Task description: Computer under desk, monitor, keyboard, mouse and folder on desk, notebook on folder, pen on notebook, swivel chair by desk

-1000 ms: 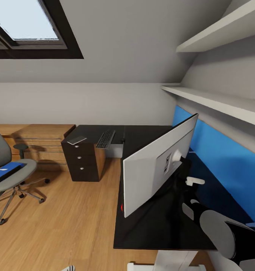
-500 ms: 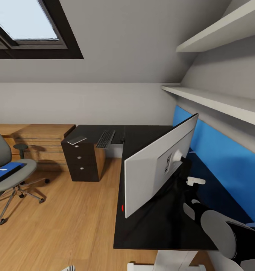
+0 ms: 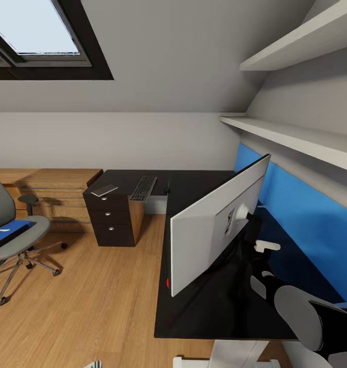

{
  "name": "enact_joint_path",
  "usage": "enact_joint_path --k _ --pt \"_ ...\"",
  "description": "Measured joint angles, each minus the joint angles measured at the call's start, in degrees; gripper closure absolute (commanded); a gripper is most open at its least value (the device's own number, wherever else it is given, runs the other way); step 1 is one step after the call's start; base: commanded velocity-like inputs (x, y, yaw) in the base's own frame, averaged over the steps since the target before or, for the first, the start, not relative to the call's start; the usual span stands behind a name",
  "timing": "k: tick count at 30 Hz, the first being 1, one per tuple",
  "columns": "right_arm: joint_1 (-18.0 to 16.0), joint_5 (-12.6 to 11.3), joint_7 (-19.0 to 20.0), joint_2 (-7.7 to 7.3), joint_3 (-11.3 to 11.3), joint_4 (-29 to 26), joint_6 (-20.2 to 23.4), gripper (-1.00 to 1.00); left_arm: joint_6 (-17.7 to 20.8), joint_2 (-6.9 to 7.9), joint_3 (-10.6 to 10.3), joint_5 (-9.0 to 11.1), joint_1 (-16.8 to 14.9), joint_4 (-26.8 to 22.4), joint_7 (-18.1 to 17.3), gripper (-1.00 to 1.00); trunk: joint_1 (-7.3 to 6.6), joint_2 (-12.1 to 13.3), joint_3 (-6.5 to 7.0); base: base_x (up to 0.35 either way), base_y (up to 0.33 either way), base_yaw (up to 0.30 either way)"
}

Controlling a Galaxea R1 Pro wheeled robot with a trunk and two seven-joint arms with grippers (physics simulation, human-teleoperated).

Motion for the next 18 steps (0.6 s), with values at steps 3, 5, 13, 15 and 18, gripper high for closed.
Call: enact_joint_path --k 3,5,13,15,18 --pt "0.00 0.00 -0.20 0.27 0.23 -0.03 0.01 1.00 0.00 0.00 0.00 0.00 0.00 0.00 0.00 -1.00 -0.01 0.00 0.00 0.000 -0.057 0.000" --pt "0.00 -0.16 0.09 0.22 0.35 -0.05 0.05 1.00 0.00 0.00 0.00 0.00 0.00 -0.01 0.00 -1.00 -0.01 0.00 0.00 0.000 -0.021 0.000" --pt "0.05 -0.45 0.75 -0.33 0.19 -0.26 0.39 1.00 0.01 -0.01 0.00 0.00 0.00 0.00 0.00 -1.00 0.00 0.00 0.00 0.000 -0.005 0.000" --pt "0.03 -0.43 0.35 -0.33 0.18 -0.30 0.47 1.00 0.01 -0.01 0.00 0.00 0.00 0.00 0.00 -1.00 0.00 0.00 0.00 0.000 0.000 0.000" --pt "-0.03 -0.39 -0.14 -0.33 0.18 -0.27 0.58 1.00 0.01 -0.01 0.00 0.00 0.00 -0.01 0.00 -1.00 0.00 0.00 0.00 0.000 0.000 0.000"
